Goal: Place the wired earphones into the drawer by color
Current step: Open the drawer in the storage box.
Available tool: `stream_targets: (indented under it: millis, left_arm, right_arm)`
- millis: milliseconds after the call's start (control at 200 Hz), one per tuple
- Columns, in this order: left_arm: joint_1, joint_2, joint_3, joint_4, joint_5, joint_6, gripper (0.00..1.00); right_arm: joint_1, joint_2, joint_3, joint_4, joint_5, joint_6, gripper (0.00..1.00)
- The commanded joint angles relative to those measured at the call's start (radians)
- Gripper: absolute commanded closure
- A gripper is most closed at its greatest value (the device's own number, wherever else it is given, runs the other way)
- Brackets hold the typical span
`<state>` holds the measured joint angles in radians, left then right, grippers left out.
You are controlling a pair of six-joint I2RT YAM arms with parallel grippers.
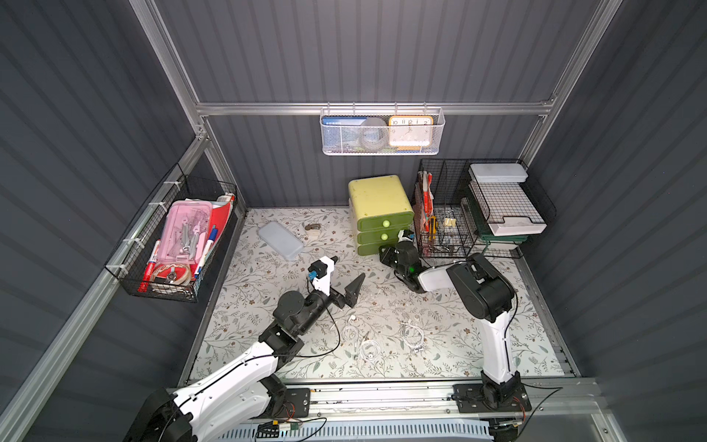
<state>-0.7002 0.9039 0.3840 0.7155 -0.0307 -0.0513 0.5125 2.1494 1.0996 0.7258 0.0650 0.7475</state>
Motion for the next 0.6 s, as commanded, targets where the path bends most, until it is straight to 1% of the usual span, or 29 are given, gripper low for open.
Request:
stream_targets:
  millis: [0, 595]
  left_arm:
    - [0.003, -0.005, -0.005, -0.007, -0.009, -0.005, 0.01]
    - [0.003, -0.019, -0.007, -0.012, -0.015, -0.005, 0.01]
  right_arm:
    - [0.002, 0.008, 0.007, 0.023, 0.013, -0.016, 0.71]
    - [0.019, -0.063, -0.093, 0.022, 0.033, -0.005, 0.72]
